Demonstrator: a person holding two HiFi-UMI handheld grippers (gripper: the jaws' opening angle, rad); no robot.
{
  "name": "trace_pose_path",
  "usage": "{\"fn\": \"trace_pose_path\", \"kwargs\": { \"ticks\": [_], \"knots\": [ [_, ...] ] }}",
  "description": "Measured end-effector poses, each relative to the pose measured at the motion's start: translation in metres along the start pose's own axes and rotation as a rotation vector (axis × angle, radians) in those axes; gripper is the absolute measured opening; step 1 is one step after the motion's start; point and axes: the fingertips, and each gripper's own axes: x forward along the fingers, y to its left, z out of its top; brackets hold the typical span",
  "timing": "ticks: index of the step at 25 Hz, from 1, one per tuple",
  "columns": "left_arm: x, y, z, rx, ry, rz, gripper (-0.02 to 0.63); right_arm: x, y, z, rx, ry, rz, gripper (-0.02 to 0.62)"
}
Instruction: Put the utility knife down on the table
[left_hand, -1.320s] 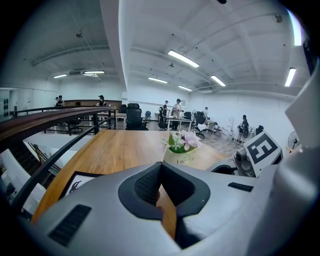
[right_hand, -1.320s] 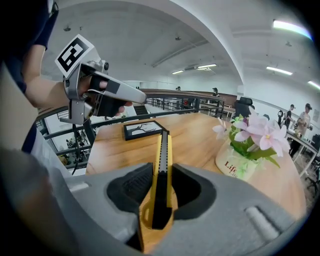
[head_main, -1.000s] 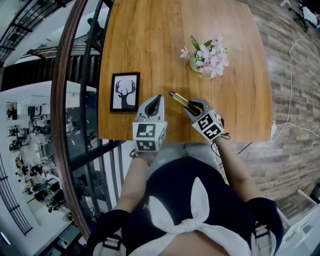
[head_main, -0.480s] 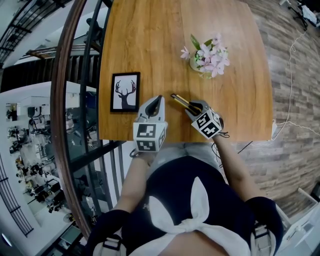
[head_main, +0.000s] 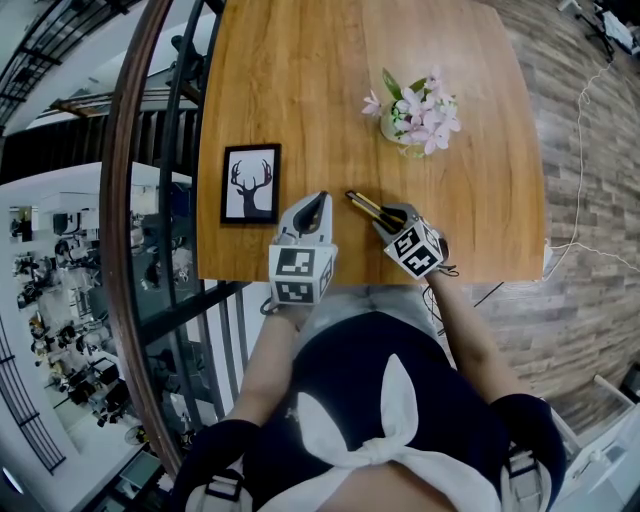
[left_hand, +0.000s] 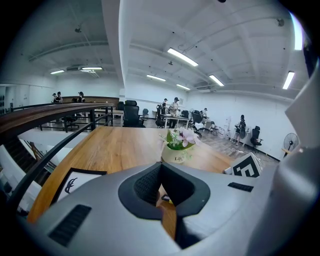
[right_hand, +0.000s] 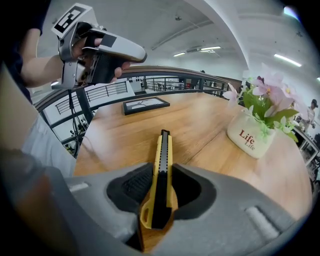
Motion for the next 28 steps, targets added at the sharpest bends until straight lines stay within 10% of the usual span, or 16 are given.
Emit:
{"fn": "trace_pose_path", "kwargs": {
  "ticks": [28],
  "knots": [
    [-0.005,0.004,-0.001,-0.019,-0.014,0.005,0.009,-0.005,-0.003,0.003,0.086,-0.030,0.002,0.175]
  ]
}}
